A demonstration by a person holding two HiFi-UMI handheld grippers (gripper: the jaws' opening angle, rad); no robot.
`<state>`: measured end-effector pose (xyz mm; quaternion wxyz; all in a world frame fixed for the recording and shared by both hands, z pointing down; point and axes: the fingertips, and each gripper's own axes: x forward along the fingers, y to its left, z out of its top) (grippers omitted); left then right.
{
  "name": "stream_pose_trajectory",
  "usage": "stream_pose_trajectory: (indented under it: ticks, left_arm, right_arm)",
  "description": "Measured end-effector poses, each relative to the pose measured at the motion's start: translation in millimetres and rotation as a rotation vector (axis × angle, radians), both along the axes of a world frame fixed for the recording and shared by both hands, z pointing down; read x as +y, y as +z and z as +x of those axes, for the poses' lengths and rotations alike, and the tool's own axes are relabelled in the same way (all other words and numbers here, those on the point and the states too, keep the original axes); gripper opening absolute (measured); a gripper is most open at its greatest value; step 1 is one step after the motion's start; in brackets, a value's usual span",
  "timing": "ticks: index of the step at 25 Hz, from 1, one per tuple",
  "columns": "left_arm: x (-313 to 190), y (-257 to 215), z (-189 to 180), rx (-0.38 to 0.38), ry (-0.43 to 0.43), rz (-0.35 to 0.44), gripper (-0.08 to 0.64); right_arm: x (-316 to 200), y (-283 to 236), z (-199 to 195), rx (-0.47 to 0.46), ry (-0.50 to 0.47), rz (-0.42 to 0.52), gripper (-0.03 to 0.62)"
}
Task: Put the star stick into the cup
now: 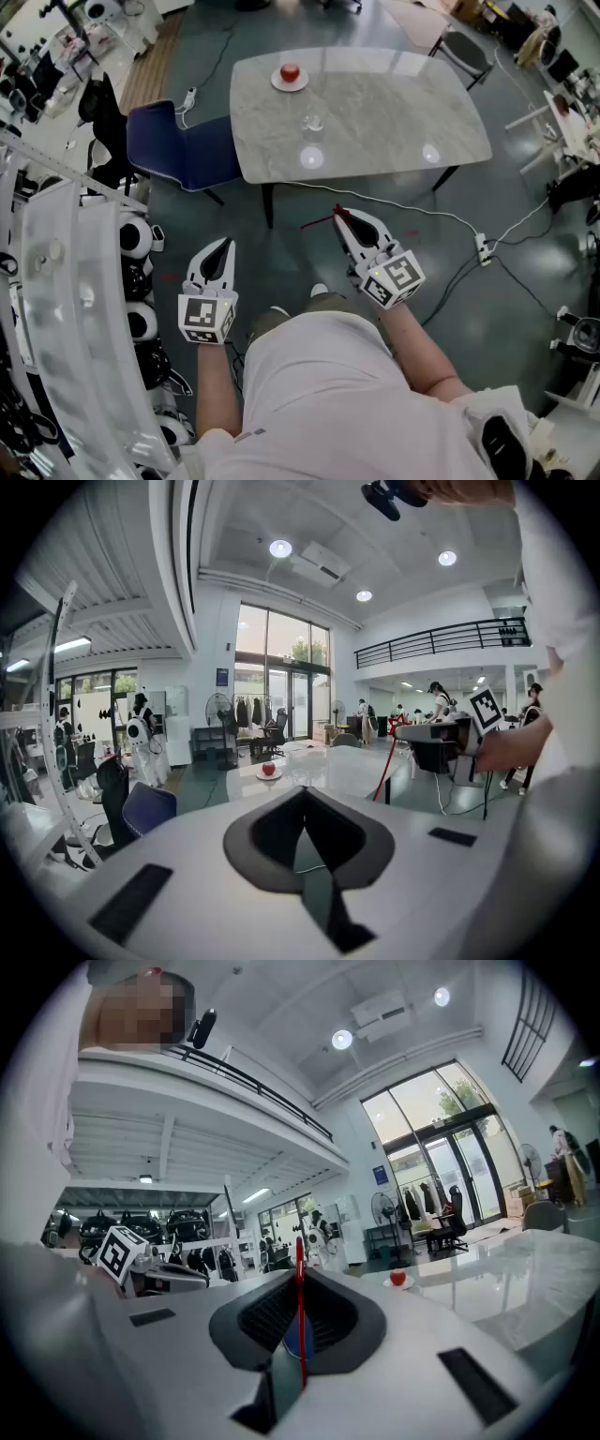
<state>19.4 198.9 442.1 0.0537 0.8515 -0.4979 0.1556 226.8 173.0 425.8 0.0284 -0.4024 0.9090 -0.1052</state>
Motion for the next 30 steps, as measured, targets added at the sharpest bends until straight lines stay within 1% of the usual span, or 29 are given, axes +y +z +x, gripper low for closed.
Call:
stream_pose_trajectory:
  ticks: [4,10,13,16,19,22,25,30]
  left_arm:
    - [1.1,1.4,8.7,-0.016,-0.017,-0.006,0.002]
    - [0.2,-2.5,14.9,-0.035,-0.09,-0.003,0.002]
    - [-3.4,-10.1,13.9,-0.038,-0.12,0.01,0.002]
    - [-6.4,-12.9,5.0,-0.036,-0.144,0.013,0.002]
    - [-14.9,-4.5,-6.4,-0.029,-0.157,-0.001,0.002]
    - [-30.5,7.7,-26.7,-0.008,-0.164,-0.012,0.002]
    - [-57.4,13.5,-56.4,0.023,-0.164,-0.008,0.002]
    - [-111.9,15.8,-120.4,0.032,-0.127,0.008,0.002]
  right_arm:
    - [-6.8,-2.7,4.5,-0.025,-0.028,0.009,0.025]
    - [-21.7,0.7,12.9,-0.045,-0.083,0.017,0.025]
    - [-32.8,5.7,9.9,-0.04,-0.107,0.009,0.025]
    - [-42.1,10.3,-1.8,-0.032,-0.13,0.001,0.025]
    - [-55.2,17.6,-17.8,-0.023,-0.145,-0.014,0.026]
    - [-72.7,25.5,-41.7,-0.007,-0.15,-0.026,0.026]
    - [-98.4,27.4,-74.6,0.022,-0.153,-0.028,0.025]
    - [-146.1,20.7,-145.3,0.063,-0.153,-0.02,0.025]
